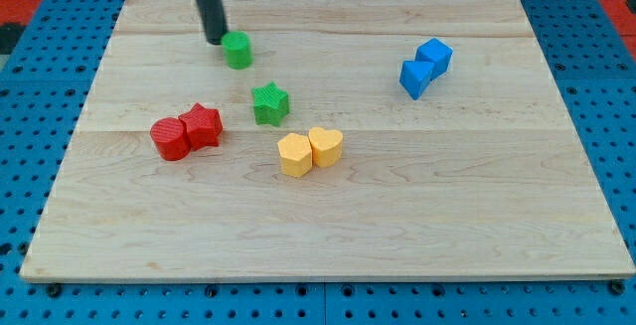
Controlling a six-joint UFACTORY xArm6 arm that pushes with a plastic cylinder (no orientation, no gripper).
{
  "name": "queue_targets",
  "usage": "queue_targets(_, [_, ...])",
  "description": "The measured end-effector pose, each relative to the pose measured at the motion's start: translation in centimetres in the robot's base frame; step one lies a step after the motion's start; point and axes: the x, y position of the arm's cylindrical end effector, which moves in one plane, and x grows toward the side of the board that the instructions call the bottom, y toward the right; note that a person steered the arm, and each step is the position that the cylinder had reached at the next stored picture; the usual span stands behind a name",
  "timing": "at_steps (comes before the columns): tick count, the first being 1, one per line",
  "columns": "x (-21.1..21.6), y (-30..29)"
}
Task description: Place the red star to the left of the green star
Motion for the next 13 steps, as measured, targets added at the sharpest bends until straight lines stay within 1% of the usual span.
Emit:
queue_targets(1, [2.7,2.4])
queue_targets(2, [4.0,2.2])
queue_targets(3, [1.9,2.0])
queue_targets(4, [1.7,3.0])
queue_targets(5, [1.6,-3.0])
queue_targets(6, [4.2,-9.0])
queue_targets(7, [10.3,-9.5])
queue_targets(8, [17.1,-7.1])
queue_targets(9, [19.1,-6.6])
queue_targets(10, [20.3,-4.2])
queue_targets(11, [19.8,-1.6])
queue_targets(12, [18.2,-1.6])
queue_targets(13, [20.1,-3.1])
